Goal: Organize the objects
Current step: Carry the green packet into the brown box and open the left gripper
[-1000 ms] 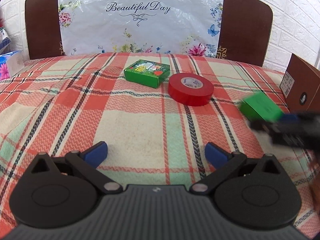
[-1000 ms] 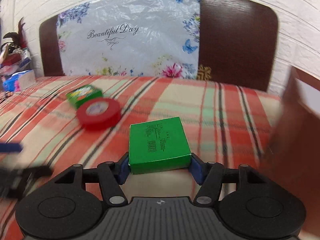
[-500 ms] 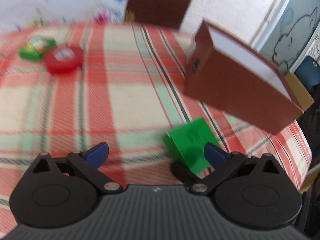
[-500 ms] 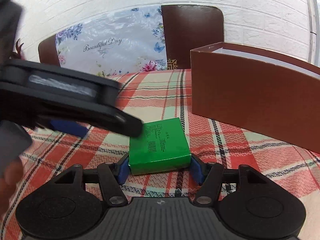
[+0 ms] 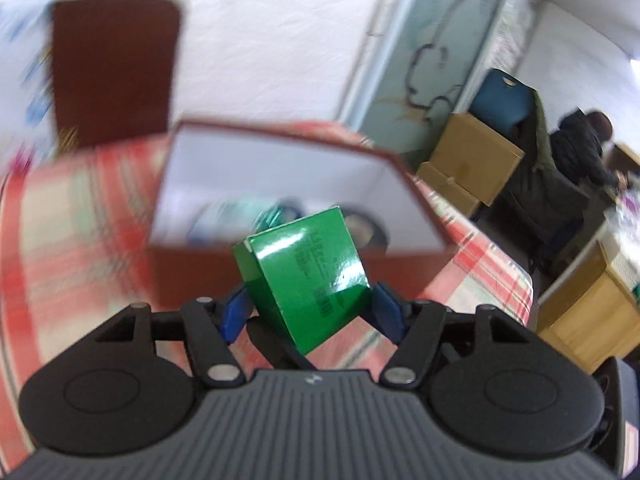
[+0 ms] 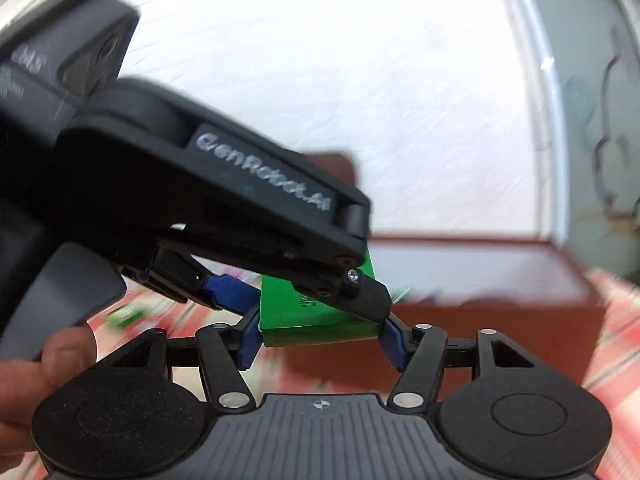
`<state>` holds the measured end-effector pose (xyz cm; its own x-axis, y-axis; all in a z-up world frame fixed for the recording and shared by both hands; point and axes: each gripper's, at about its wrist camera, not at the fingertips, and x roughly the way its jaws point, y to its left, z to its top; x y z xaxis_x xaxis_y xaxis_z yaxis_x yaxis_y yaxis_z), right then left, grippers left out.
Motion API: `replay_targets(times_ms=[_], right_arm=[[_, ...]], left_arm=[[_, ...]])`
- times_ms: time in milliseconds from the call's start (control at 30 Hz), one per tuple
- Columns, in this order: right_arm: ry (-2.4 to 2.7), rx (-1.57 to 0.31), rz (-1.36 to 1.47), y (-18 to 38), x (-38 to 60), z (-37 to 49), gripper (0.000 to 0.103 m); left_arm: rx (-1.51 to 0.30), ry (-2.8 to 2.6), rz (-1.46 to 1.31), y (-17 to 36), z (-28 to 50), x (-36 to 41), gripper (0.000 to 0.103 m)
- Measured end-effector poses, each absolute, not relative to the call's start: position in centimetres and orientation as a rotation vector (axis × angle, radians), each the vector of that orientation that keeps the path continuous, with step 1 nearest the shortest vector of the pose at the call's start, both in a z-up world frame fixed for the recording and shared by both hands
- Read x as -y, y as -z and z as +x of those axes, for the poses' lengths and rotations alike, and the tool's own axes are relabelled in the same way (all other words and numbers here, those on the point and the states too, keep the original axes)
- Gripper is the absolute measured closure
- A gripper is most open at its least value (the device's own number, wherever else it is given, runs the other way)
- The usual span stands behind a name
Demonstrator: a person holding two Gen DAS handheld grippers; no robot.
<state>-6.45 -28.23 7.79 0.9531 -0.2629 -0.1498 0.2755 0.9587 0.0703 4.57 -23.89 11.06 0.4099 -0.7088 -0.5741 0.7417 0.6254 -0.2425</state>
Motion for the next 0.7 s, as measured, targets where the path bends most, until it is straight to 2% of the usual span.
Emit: replay_targets(times_ms=[67,133,167,200,233,300,500,700], right_arm=[[0.317,-0.141,0.106,-8.3,30.1,-4.9,0.044],[0.367,-0.137,0.119,-8.3,32.0,-2.9,0.043],[0.408,-0.15,0.103,-8.0,32.8,-1.5,0.04],[0.437,-0.186,0.083,-7.5,33.6,0.1,0.018],[0.46,-0.239,0.074,-6.9,34.3,1.7,0.007],[0.445,-0.254,0.128,-6.4,35.3,2.1,0.018],[0.476,-0.146,0.059,-5.3,32.3,-0.8,0.014],[0.495,-0.106,0.032,-4.9,30.0,-4.5,0.013]], left_arm=[[-0.655,0.898,0.108,-11.5,5.4,26.6,0.027],[-0.631,0.827,0.156,-11.3,6.3,28.7,0.005],[-0.621,0.778,0.176,-11.0,7.1,29.6,0.004],[-0.615,0.727,0.2,-10.5,8.0,30.3,0.004],[-0.623,0.668,0.224,-9.8,8.8,30.7,0.005],[-0.642,0.567,0.238,-9.0,9.7,30.5,0.006],[-0.581,0.6,0.226,-8.9,7.2,27.5,0.0],[-0.569,0.602,0.258,-10.2,4.8,26.4,0.0]])
